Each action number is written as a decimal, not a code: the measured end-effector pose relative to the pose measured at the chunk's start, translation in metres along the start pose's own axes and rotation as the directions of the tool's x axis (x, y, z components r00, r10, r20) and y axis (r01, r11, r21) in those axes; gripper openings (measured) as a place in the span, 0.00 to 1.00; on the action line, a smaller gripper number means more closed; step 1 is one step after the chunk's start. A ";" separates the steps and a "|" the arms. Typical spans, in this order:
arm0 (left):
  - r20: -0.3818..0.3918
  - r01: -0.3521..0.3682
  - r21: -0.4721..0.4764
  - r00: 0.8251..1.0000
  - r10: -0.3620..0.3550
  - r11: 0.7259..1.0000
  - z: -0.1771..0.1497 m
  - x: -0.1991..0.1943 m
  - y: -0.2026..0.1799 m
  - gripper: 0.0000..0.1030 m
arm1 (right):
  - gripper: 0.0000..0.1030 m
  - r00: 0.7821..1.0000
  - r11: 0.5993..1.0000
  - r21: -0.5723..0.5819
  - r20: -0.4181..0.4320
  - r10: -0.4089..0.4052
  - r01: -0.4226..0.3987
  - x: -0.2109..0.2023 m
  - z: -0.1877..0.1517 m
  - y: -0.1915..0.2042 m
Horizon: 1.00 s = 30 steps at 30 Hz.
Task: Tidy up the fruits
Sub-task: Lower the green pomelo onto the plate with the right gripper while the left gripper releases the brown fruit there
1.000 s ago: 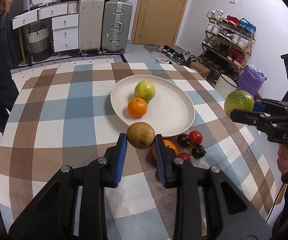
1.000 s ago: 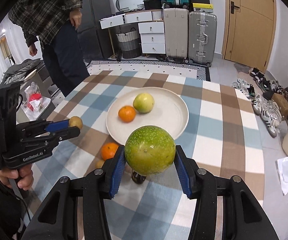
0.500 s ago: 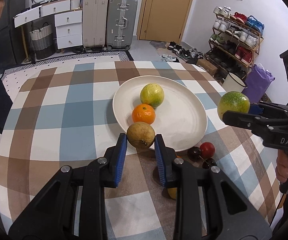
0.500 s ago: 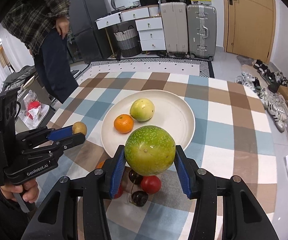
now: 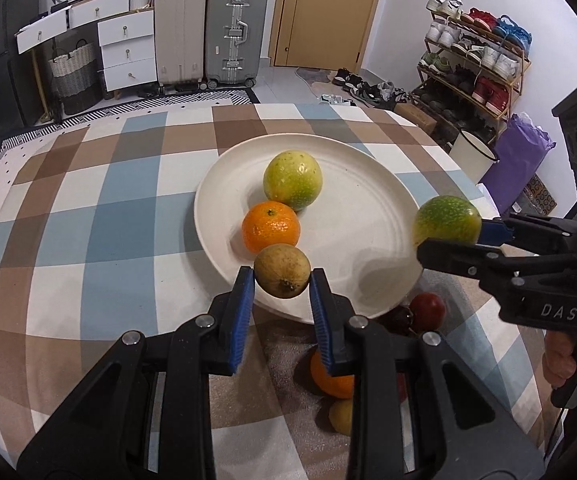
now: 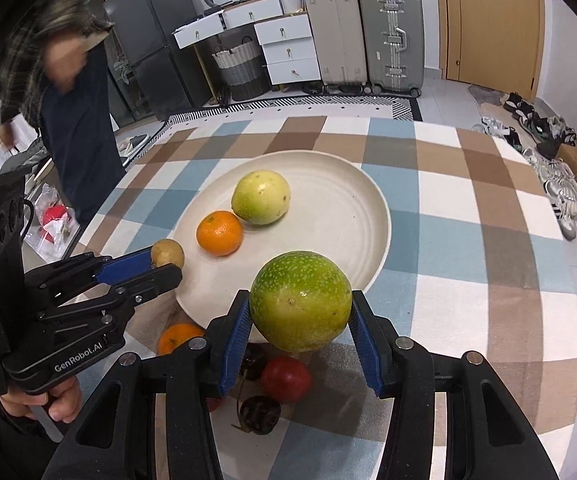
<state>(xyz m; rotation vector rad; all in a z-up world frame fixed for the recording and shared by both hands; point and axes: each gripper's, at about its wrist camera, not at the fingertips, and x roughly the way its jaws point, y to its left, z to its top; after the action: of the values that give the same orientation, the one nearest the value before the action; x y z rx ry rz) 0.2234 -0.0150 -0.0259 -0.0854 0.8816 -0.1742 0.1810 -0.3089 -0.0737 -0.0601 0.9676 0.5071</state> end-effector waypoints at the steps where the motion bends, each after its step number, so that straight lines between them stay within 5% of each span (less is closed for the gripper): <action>1: -0.004 0.000 0.003 1.000 0.000 1.000 0.000 0.003 -0.001 0.25 | 0.48 1.000 1.000 0.005 -0.004 0.003 -0.003 0.004 0.000 0.000; 13: -0.027 0.014 0.020 1.000 -0.014 1.000 0.002 0.027 -0.010 0.25 | 0.48 1.000 1.000 0.024 -0.013 0.003 -0.002 0.028 0.006 0.002; 19: -0.017 0.010 0.013 1.000 -0.010 1.000 0.002 0.021 -0.007 0.30 | 0.61 0.999 1.000 0.022 0.039 -0.016 0.016 0.009 0.005 0.000; 24: 0.022 -0.011 0.010 1.000 0.011 1.000 -0.004 0.000 -0.006 0.76 | 0.78 0.997 0.999 0.019 0.069 -0.042 0.041 -0.012 -0.003 -0.003; 28: 0.041 -0.018 -0.018 0.999 0.019 1.000 -0.012 -0.019 0.000 0.85 | 0.95 0.996 0.999 0.024 0.082 -0.046 0.044 -0.028 -0.011 -0.005; 30: 0.046 -0.026 -0.024 0.999 0.027 0.999 -0.018 -0.028 0.002 0.99 | 0.99 0.993 0.997 0.024 0.091 -0.069 0.067 -0.035 -0.016 -0.004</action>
<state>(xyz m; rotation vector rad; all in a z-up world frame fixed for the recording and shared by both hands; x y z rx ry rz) 0.1928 -0.0081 -0.0163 -0.0991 0.8387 -0.1367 0.1541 -0.3303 -0.0558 -0.0503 0.8775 0.4330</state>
